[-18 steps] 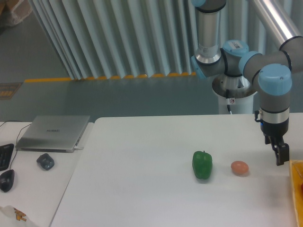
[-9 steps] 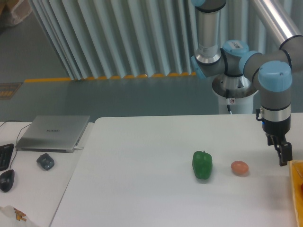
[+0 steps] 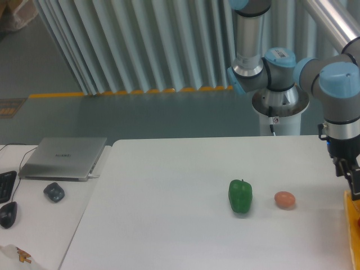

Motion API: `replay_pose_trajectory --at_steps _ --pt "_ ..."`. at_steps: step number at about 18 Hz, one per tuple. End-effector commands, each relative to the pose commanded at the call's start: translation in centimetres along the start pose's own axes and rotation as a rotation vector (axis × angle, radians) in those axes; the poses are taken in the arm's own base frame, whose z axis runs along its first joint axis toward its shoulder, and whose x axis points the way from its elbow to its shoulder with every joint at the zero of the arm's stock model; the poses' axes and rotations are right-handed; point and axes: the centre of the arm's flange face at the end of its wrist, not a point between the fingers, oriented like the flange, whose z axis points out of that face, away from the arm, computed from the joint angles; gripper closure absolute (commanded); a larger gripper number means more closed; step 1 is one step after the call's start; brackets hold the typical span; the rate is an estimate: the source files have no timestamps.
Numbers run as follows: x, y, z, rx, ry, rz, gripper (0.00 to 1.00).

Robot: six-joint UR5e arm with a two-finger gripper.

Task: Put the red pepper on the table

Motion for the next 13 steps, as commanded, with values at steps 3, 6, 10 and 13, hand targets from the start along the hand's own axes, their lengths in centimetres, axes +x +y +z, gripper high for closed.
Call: replay_pose_trajectory --at_steps 3,6,10,13 --pt "0.3 0.7 1.1 -0.046 0.026 -0.008 0.00" --pt "0.0 1.0 1.8 -0.051 0.036 -0.005 0.00" --pt "-0.4 2.7 3.9 -0.057 0.050 -0.023 0.00" --pt "-0.4 3.1 4.8 -0.056 0.063 -0.028 0.00"
